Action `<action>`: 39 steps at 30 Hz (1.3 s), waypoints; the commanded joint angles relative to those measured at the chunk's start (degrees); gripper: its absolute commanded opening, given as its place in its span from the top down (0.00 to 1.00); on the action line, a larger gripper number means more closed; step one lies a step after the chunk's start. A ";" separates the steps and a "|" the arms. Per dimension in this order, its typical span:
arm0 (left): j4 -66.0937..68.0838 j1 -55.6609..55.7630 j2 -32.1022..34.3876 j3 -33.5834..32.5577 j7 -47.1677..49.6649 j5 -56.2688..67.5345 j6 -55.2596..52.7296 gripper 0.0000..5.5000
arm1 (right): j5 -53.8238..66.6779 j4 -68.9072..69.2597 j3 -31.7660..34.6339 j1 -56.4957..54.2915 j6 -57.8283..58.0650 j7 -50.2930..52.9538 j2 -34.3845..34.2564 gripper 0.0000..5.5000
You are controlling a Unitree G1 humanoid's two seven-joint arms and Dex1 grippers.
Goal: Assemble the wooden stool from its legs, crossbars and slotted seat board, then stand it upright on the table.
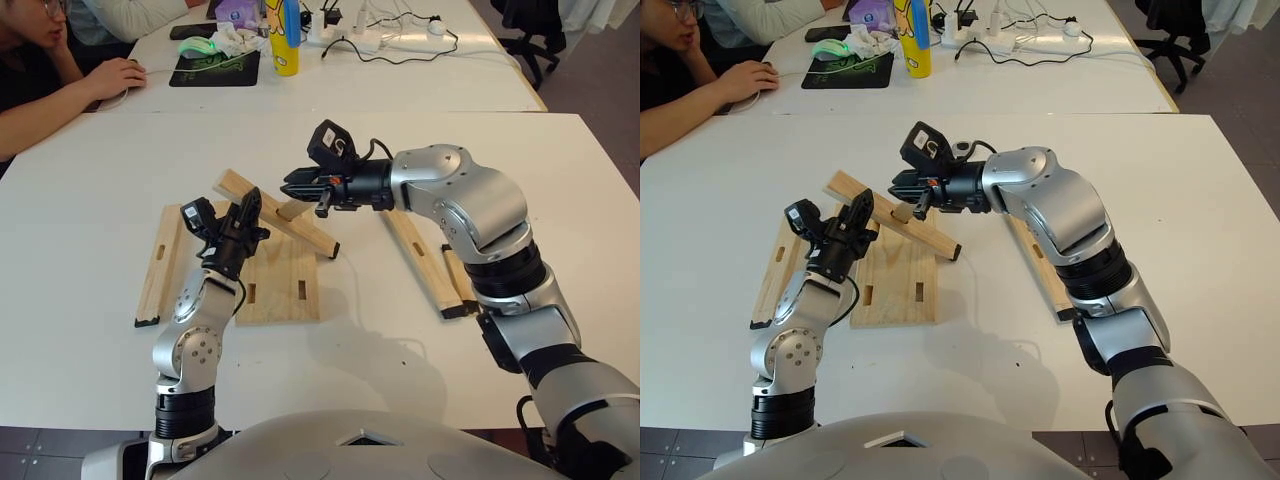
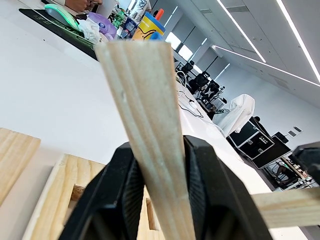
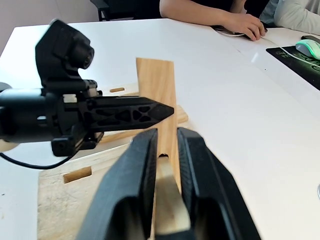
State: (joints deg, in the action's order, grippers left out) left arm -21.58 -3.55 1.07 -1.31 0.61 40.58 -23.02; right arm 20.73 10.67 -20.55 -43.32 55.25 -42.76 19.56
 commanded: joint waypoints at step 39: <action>-1.22 1.58 -0.53 1.63 -2.68 -0.11 -7.78 0.81 | 5.92 -3.23 9.20 0.45 1.21 3.20 -4.09 0.81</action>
State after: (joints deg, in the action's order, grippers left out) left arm -22.92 -1.11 0.15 0.65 -2.62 41.64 -29.66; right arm 25.80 6.65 -11.93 -41.89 55.59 -40.07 15.77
